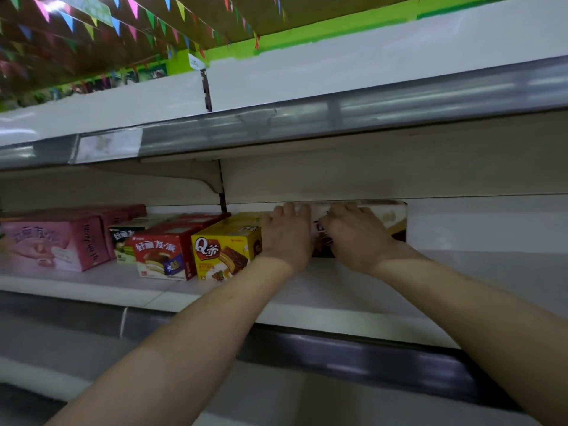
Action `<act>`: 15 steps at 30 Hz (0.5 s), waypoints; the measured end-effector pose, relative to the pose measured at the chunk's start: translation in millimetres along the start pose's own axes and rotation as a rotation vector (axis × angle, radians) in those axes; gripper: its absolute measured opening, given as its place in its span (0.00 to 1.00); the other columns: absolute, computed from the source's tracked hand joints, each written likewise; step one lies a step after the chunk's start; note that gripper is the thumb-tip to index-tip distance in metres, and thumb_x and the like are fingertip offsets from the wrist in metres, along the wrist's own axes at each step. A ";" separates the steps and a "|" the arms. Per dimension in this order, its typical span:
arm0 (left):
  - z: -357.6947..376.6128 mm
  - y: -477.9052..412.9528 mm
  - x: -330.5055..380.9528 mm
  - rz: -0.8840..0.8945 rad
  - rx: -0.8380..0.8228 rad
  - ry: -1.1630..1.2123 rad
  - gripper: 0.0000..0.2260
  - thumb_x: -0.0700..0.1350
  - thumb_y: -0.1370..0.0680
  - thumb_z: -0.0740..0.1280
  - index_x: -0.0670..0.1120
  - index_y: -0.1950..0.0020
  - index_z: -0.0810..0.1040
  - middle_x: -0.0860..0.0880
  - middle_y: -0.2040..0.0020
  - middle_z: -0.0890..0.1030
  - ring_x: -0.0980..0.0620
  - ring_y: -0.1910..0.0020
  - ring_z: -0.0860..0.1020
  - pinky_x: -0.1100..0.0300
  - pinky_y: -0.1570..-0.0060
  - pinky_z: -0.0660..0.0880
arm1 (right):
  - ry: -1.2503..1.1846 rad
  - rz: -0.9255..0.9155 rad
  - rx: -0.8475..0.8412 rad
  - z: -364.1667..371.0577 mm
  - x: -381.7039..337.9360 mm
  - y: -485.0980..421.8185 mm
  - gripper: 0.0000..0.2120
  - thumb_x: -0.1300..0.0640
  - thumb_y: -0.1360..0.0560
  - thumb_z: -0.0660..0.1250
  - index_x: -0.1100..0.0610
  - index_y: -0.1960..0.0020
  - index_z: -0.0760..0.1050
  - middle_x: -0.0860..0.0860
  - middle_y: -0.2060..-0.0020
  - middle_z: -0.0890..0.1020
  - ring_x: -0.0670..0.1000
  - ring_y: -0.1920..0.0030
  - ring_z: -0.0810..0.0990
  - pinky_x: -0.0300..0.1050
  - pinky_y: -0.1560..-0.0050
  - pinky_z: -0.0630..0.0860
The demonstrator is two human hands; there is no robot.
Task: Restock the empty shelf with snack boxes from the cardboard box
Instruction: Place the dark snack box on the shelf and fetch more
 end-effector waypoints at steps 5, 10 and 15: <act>-35.3 46.2 -44.2 -0.091 -0.005 0.074 0.20 0.50 0.23 0.65 0.48 0.32 0.70 0.43 0.37 0.72 0.42 0.38 0.71 0.52 0.44 0.67 | -0.062 -0.128 -0.025 -20.6 -58.4 9.1 0.15 0.61 0.22 0.59 0.55 0.36 0.72 0.57 0.39 0.74 0.58 0.38 0.71 0.49 0.41 0.65; -61.6 106.4 -105.6 -0.249 -0.013 0.003 0.18 0.48 0.24 0.65 0.49 0.35 0.72 0.44 0.37 0.73 0.41 0.37 0.71 0.50 0.43 0.65 | -0.173 -0.308 0.106 -37.3 -133.8 14.4 0.12 0.55 0.22 0.60 0.56 0.40 0.75 0.56 0.42 0.78 0.59 0.41 0.76 0.47 0.49 0.71; -77.3 176.9 -180.7 -0.456 -0.106 -0.094 0.18 0.47 0.24 0.66 0.48 0.34 0.72 0.44 0.38 0.73 0.42 0.37 0.72 0.50 0.42 0.66 | -0.200 -0.495 0.151 -44.7 -228.4 19.7 0.13 0.56 0.22 0.60 0.57 0.39 0.74 0.55 0.42 0.77 0.58 0.41 0.74 0.46 0.54 0.61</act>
Point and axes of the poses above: each hand's wrist, its own y-axis away from the middle knuckle, its own z-axis out of the palm, x = y × z, the point moved 4 cm from there along -y, towards the middle knuckle
